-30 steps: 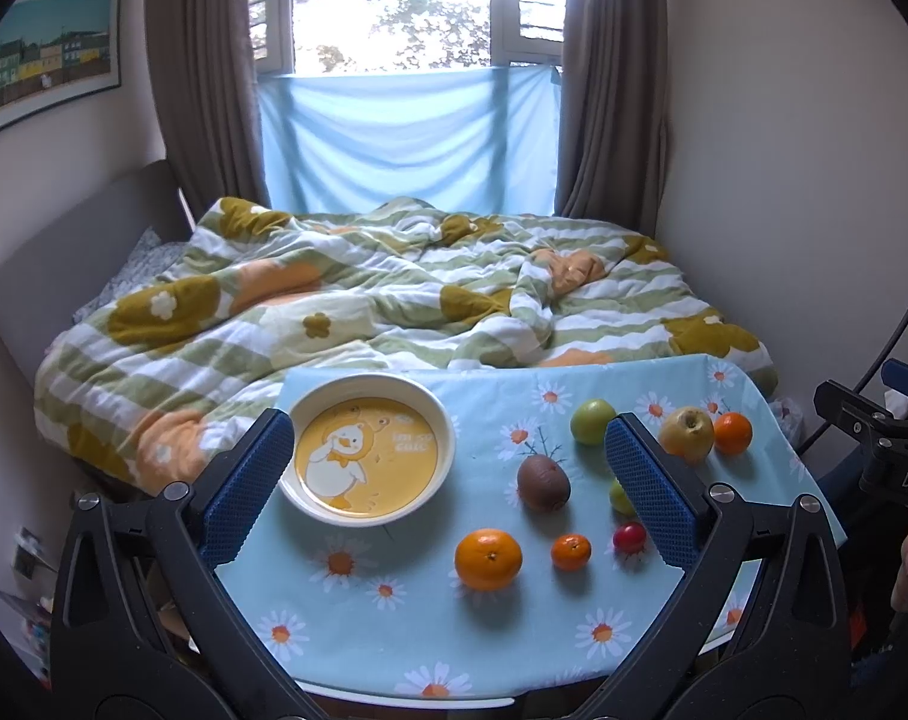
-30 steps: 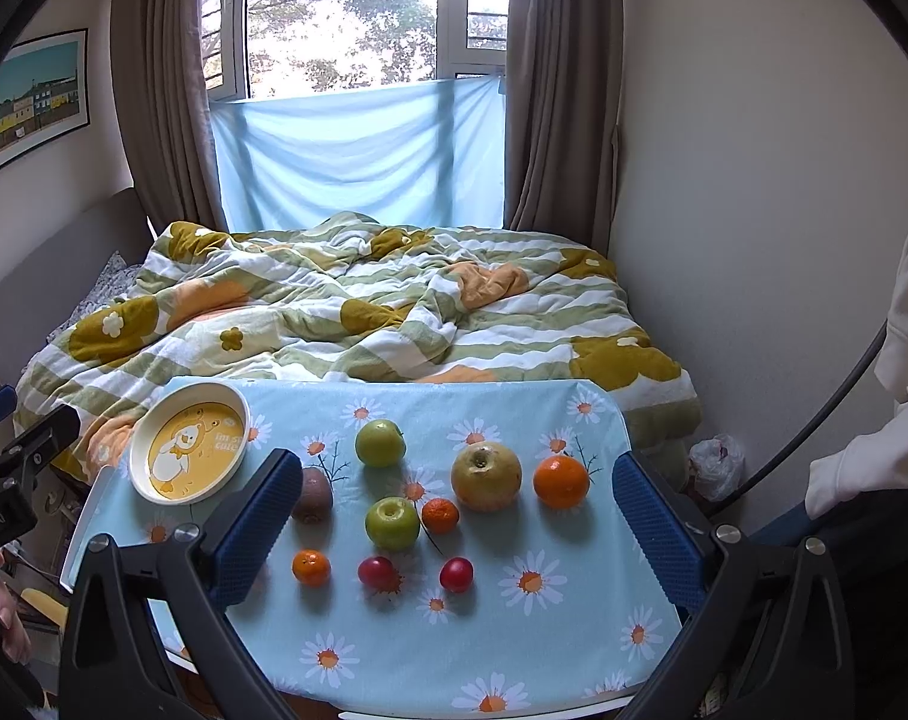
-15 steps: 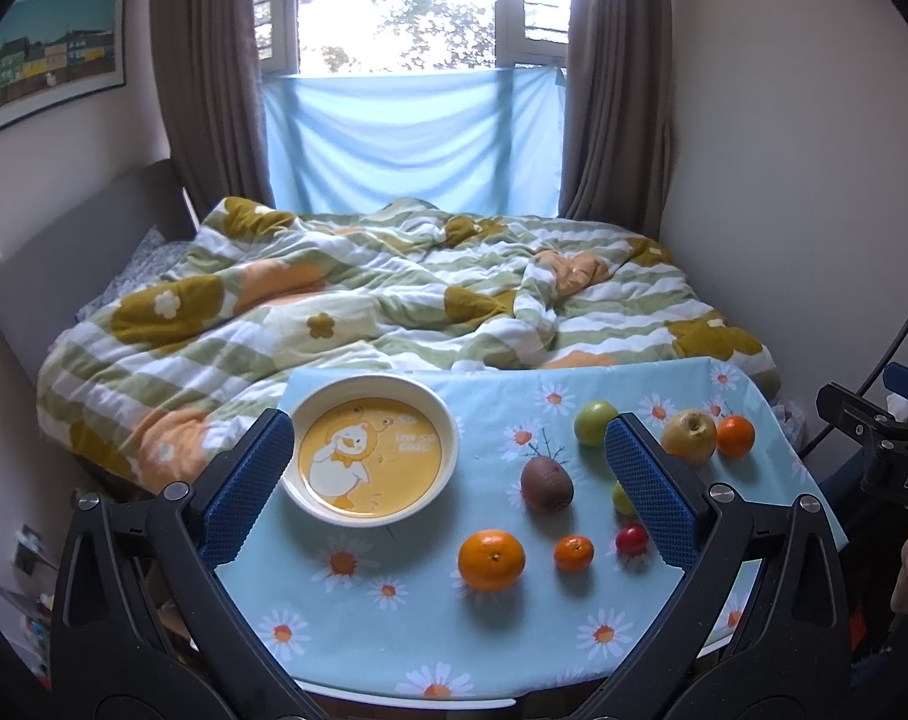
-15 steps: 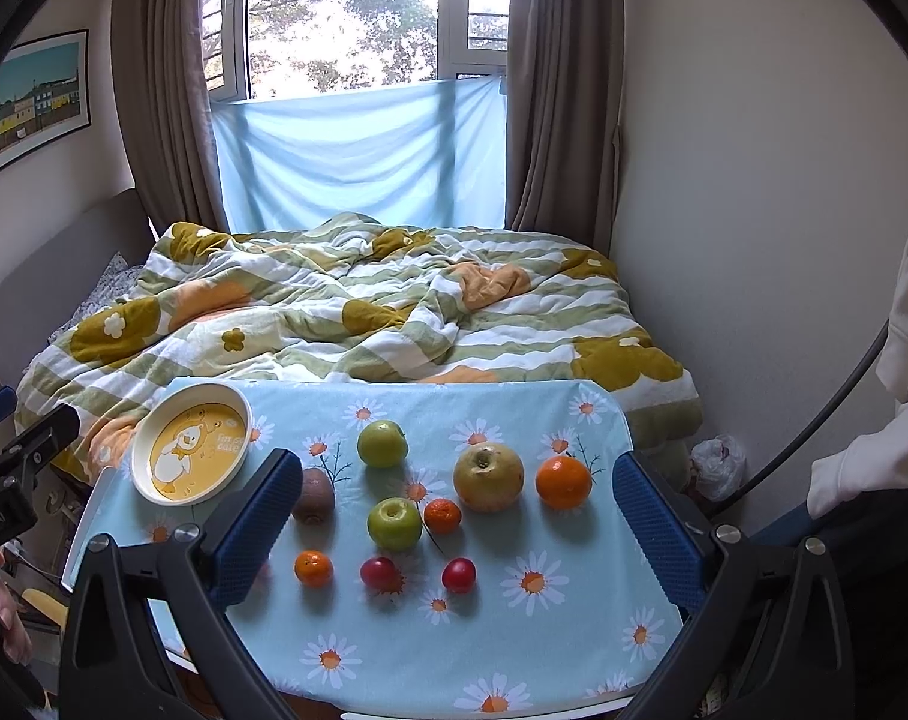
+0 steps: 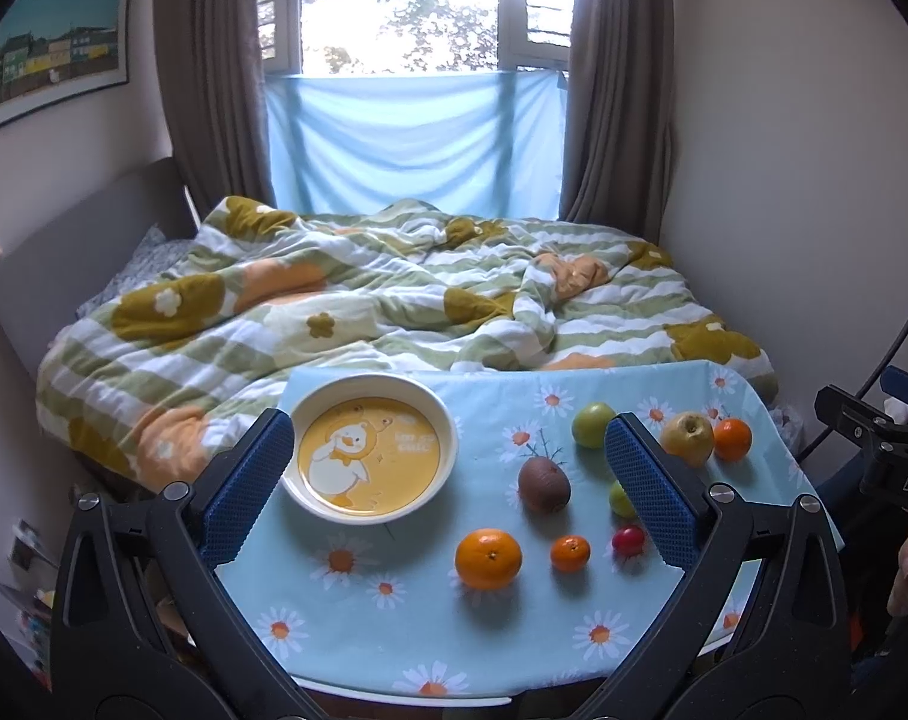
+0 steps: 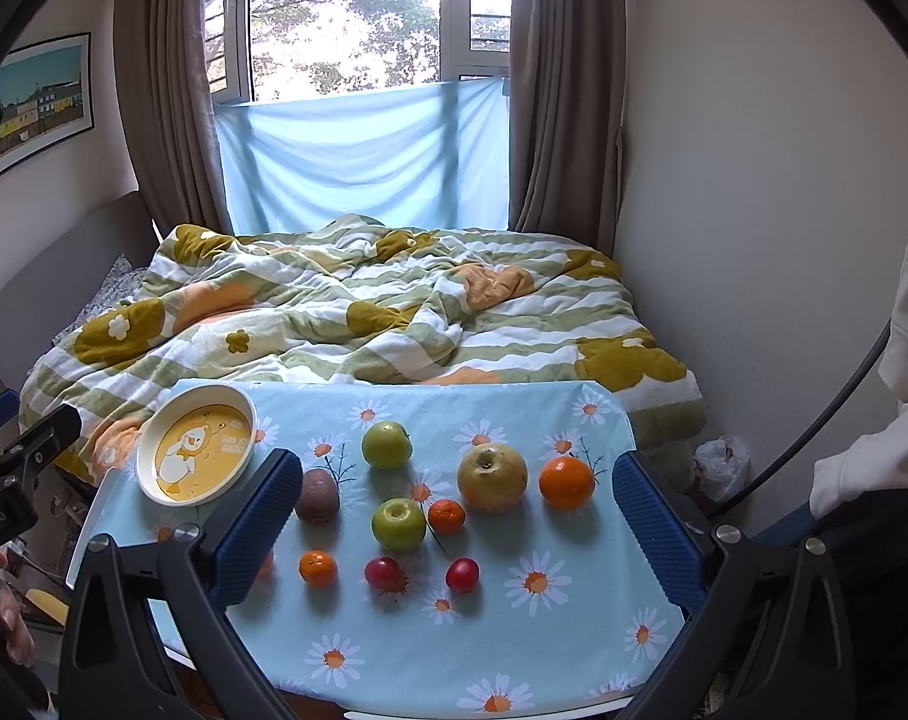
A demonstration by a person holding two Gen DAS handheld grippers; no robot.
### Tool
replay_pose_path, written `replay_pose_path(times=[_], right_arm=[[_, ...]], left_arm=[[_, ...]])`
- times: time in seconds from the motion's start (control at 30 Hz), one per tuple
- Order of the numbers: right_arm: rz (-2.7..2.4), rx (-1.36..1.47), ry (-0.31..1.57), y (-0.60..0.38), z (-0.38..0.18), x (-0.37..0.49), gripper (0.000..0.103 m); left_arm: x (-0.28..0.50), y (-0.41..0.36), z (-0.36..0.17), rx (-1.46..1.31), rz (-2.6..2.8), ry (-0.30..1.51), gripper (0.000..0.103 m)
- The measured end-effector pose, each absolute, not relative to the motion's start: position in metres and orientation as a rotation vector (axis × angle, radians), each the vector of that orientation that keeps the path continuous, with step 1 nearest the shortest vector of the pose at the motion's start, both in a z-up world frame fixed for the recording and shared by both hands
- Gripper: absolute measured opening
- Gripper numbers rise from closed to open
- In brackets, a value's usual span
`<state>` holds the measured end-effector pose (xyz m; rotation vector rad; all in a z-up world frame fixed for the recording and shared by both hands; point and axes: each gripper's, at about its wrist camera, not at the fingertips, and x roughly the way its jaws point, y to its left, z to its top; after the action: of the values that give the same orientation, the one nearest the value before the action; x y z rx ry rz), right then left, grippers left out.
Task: Organize fruits
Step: 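Grasp the large orange with the left gripper while the right gripper grasps a red tomato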
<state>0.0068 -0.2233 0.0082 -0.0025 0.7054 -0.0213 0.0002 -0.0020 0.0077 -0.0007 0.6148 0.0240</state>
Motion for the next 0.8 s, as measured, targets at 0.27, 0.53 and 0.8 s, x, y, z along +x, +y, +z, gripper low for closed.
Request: replay_pose_path(times=[0.27, 0.53, 0.8], right_arm=[[0.02, -0.014, 0.761, -0.217, 0.008, 0.01, 0.103], [0.078, -0.015, 0.855, -0.225, -0.036, 0.017, 0.103], [0.111, -0.018, 0.94, -0.229, -0.1, 0.027, 0.103]], left_arm=[[0.005, -0.004, -0.007, -0.013, 0.019, 0.697, 0.103], [0.012, -0.01, -0.059, -0.017, 0.024, 0.813, 0.103], [0.029, -0.015, -0.121, -0.024, 0.001, 0.888, 0.103]])
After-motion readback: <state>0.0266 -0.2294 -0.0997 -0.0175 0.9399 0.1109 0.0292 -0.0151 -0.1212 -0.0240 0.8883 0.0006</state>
